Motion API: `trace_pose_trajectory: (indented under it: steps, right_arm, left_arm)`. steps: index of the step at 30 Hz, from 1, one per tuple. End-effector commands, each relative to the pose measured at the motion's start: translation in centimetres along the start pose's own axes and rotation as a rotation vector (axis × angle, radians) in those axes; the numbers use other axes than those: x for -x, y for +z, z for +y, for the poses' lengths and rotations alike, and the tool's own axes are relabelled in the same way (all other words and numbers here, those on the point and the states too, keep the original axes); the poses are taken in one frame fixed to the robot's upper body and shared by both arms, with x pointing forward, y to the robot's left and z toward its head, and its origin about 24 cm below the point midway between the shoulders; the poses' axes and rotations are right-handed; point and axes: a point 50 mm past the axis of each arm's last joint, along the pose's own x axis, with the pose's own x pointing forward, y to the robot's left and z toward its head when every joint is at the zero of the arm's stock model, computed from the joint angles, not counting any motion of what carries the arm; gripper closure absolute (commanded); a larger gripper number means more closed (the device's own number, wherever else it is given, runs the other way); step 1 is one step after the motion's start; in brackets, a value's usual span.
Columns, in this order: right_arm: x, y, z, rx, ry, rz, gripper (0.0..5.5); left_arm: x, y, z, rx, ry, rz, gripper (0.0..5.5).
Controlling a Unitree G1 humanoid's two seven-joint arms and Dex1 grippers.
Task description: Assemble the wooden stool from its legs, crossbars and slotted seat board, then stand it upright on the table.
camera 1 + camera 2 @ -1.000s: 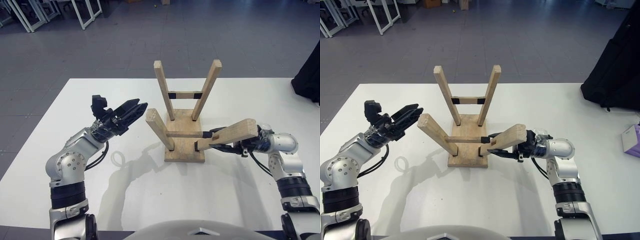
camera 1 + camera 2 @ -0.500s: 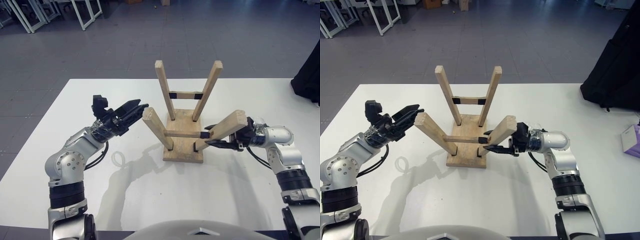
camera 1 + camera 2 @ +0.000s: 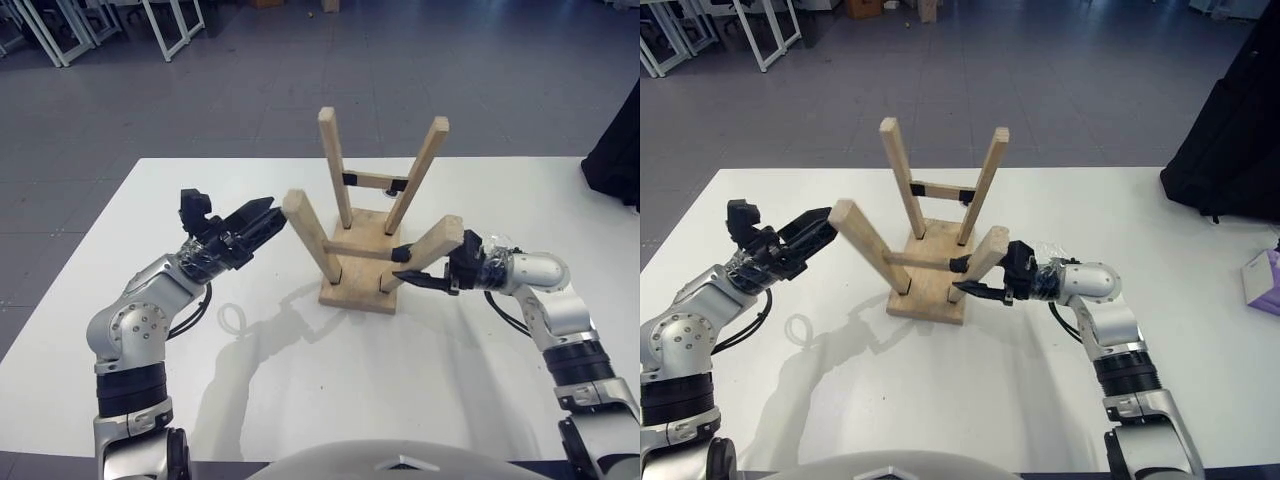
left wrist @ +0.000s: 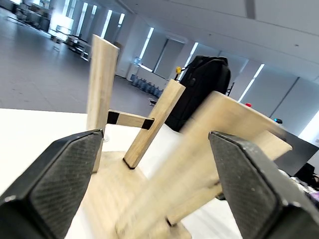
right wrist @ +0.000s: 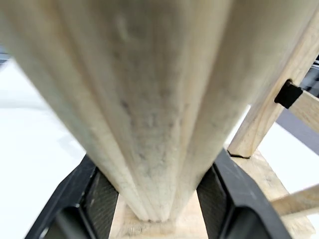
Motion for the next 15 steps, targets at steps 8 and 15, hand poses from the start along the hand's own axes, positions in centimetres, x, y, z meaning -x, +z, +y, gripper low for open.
trace_pose_trajectory:
  steps: [8, 15]
  right_arm:
    - [0.1, -2.0, 0.8, -0.072, -0.076, 0.105, 3.47]
    - [0.1, -2.5, 1.1, -0.104, -0.104, 0.122, 3.47]
  left_arm:
    - [0.3, 8.0, -7.2, -0.062, -0.233, -0.229, 2.35]
    - [-8.4, 6.0, -11.2, -0.465, 0.083, -0.050, 3.15]
